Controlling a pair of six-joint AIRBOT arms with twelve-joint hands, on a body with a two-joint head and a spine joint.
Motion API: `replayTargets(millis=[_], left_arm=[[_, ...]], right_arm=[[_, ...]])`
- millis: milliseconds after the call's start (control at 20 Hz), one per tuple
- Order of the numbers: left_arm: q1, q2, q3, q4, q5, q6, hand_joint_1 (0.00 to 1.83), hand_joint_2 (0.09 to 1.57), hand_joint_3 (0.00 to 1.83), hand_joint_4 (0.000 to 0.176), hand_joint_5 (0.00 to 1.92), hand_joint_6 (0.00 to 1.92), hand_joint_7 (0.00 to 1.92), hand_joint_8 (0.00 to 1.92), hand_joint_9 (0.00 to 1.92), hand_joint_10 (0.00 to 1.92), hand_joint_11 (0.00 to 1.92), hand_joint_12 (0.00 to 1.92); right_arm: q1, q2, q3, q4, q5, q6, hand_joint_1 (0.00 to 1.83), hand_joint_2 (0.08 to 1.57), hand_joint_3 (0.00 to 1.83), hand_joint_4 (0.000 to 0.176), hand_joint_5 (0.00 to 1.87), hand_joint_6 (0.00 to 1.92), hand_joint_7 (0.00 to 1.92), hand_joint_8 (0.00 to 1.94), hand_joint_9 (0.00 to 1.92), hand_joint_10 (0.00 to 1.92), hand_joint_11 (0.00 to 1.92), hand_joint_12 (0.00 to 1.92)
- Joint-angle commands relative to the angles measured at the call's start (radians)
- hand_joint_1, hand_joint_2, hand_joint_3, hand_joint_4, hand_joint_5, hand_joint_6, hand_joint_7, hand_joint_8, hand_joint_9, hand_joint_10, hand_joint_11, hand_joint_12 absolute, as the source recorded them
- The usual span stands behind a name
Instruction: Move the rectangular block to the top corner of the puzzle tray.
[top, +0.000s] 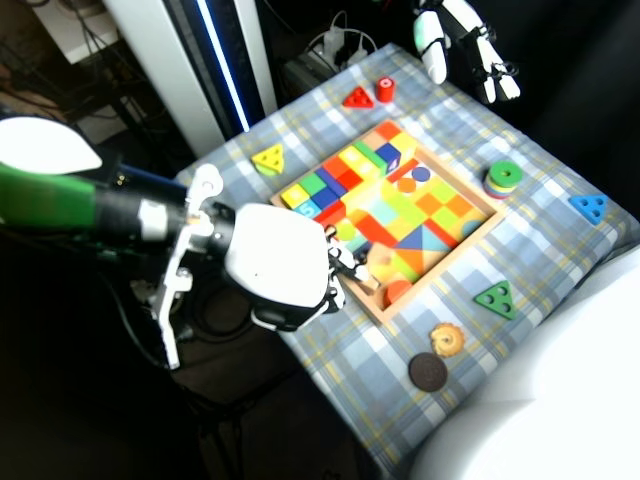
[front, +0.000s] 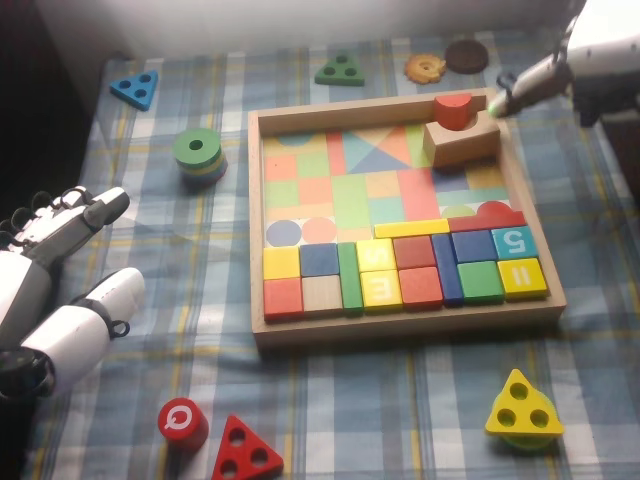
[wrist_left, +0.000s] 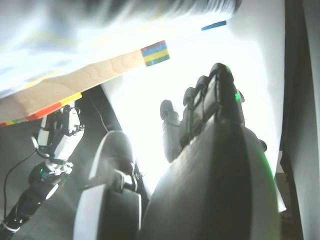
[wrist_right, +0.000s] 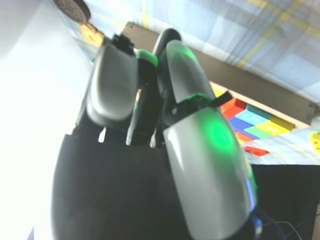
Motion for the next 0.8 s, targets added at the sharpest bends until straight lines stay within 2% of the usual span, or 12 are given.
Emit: replayTargets(millis=[0,50,100,150,250,300,350,400,500,600,650,750], left_arm=[[-0.007,0.003,0.0,0.039,-0.112,-0.006,0.51,1.37,0.0,0.043,0.38,0.0,0.15,0.0,0.06,0.01,0.0,0.0],[-0.007,0.003,0.0,0.039,-0.112,-0.006,0.51,1.37,0.0,0.043,0.38,0.0,0.15,0.0,0.06,0.01,0.0,0.0],[-0.007,0.003,0.0,0.039,-0.113,-0.006,0.49,1.37,0.0,0.06,0.36,0.0,0.14,0.0,0.04,0.0,0.0,0.0],[-0.007,0.003,0.001,0.039,-0.113,-0.006,0.48,1.37,0.0,0.064,0.37,0.0,0.14,0.0,0.05,0.0,0.0,0.0],[-0.007,0.003,0.001,0.039,-0.114,-0.006,0.47,1.38,0.0,0.059,0.37,0.0,0.15,0.0,0.06,0.01,0.0,0.0],[-0.007,0.003,0.001,0.039,-0.114,-0.006,0.47,1.37,0.0,0.057,0.37,0.0,0.15,0.0,0.06,0.0,0.0,0.0],[-0.007,0.004,0.0,0.039,-0.113,-0.006,0.47,1.38,0.0,0.052,0.37,0.0,0.15,0.0,0.05,0.0,0.0,0.0],[-0.007,0.004,0.0,0.039,-0.113,-0.006,0.47,1.38,0.0,0.063,0.35,0.0,0.14,0.0,0.04,0.0,0.0,0.0],[-0.007,0.003,0.0,0.039,-0.113,-0.006,0.5,1.38,0.0,0.058,0.36,0.0,0.14,0.0,0.04,0.0,0.0,0.0],[-0.007,0.003,0.0,0.039,-0.114,-0.006,0.49,1.37,0.0,0.052,0.37,0.01,0.14,0.0,0.04,0.0,0.0,0.0],[-0.007,0.003,0.0,0.039,-0.114,-0.006,0.46,1.37,0.0,0.068,0.36,0.0,0.13,0.0,0.03,0.0,0.0,0.0],[-0.007,0.003,0.001,0.039,-0.113,-0.006,0.49,1.37,0.0,0.077,0.36,0.0,0.14,0.0,0.03,0.0,0.0,0.0]], right_arm=[[0.019,0.002,0.005,0.033,-0.036,-0.002,1.42,1.26,0.0,0.002,0.37,0.0,1.42,1.94,1.58,1.92,1.64,1.92],[0.03,0.005,0.001,0.033,-0.036,-0.002,1.42,1.26,0.0,0.002,0.37,0.0,1.42,1.94,1.58,1.92,1.64,1.92],[0.035,0.008,-0.003,0.033,-0.036,-0.002,1.37,1.27,0.01,0.1,0.36,0.0,1.33,1.94,1.54,1.92,1.59,1.92],[0.037,0.008,-0.007,0.033,-0.036,-0.002,1.36,1.27,0.01,0.105,0.35,0.0,1.29,1.94,1.52,1.92,1.57,1.92],[0.04,0.013,-0.017,0.039,-0.036,-0.002,1.42,1.25,0.0,0.07,0.35,0.0,1.29,1.94,1.53,1.92,1.59,1.92],[0.04,0.02,-0.03,0.039,-0.036,-0.002,1.42,1.25,0.0,0.07,0.35,0.0,1.26,1.94,1.52,1.92,1.58,1.92],[0.04,0.03,-0.046,0.037,-0.036,-0.002,1.4,1.25,0.0,0.094,0.36,0.01,1.22,1.94,1.48,1.92,1.54,1.92],[0.04,0.034,-0.052,0.036,-0.036,-0.002,1.38,1.26,0.0,0.104,0.36,0.0,1.2,1.94,1.45,1.92,1.52,1.92],[0.04,0.046,-0.069,0.035,-0.035,-0.002,1.44,1.25,0.0,0.066,0.38,0.01,1.17,1.94,1.43,1.92,1.51,1.92],[0.04,0.051,-0.084,0.035,-0.035,-0.002,1.5,1.24,0.0,0.051,0.39,0.01,1.16,1.94,1.44,1.92,1.51,1.92],[0.037,0.052,-0.088,0.035,-0.034,-0.002,1.53,1.23,0.0,0.036,0.4,0.01,1.14,1.94,1.43,1.92,1.51,1.92],[0.022,0.048,-0.09,0.036,-0.028,-0.002,1.57,1.21,0.0,0.047,0.42,0.01,1.03,1.94,1.42,1.92,1.5,1.92]])
